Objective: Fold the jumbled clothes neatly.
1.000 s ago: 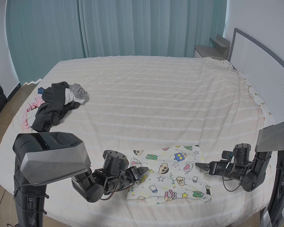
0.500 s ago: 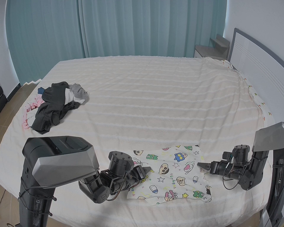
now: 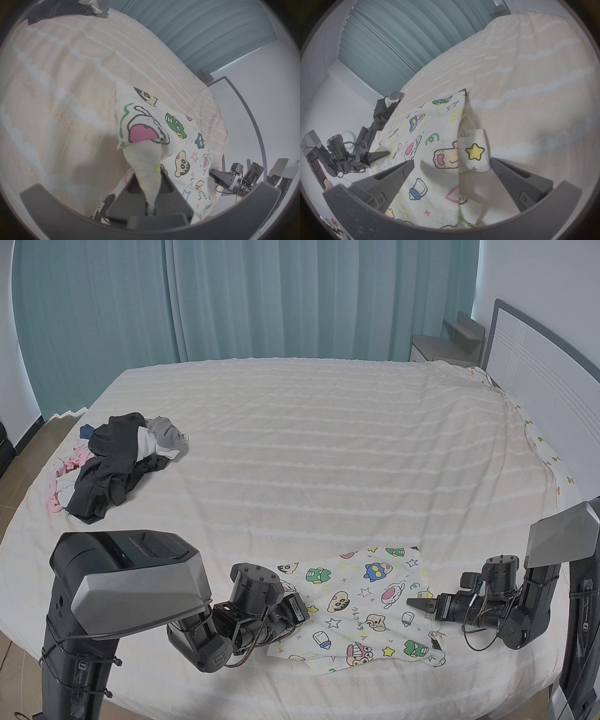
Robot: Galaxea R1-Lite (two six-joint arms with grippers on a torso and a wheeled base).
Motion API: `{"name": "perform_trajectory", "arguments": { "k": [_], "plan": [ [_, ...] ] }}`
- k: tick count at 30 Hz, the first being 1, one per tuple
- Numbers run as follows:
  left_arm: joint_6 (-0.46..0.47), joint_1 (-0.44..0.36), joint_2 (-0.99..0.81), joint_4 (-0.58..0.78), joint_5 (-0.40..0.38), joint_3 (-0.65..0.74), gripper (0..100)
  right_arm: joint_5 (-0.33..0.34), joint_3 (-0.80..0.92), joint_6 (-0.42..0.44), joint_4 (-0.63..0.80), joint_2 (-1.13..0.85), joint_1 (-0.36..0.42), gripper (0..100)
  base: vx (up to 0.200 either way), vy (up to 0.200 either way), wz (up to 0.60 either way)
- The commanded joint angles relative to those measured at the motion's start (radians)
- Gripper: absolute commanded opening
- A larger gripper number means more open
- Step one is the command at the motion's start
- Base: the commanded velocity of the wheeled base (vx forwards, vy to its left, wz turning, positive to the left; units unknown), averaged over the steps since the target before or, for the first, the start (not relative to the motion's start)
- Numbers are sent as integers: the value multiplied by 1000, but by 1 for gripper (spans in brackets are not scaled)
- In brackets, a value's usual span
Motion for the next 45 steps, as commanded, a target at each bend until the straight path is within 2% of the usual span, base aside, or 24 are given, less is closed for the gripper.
{"name": "perform_trajectory", "arguments": {
  "k": [1, 13, 17, 18, 27, 30, 45],
  "plan": [
    [1, -1, -2, 0, 2, 3, 0, 15, 0, 24, 6, 14, 70, 100, 0, 0, 0],
    [-1, -1, -2, -37, 2, 23, 0, 9, -31, 29, -5, 72, 131, 100, 0, 0, 0],
    [-1, -1, -2, -43, 2, 24, 0, 10, -51, 70, -3, 77, 137, 100, 0, 0, 0],
    [-1, -1, -2, -43, 2, 26, 0, 12, -48, 84, -5, 70, 143, 0, 0, 0, 0],
    [-1, -3, -2, -46, 2, 29, 0, 15, -37, 107, -46, 64, 154, 0, 0, 0, 0],
    [1, -3, -4, -46, 2, 31, 0, 13, -24, 149, -86, 69, 169, 0, 0, 0, 0],
    [-2, -3, -7, -46, 27, 28, 0, 10, -10, 156, -97, 78, 171, 0, 0, 0, 0]
  ]
}}
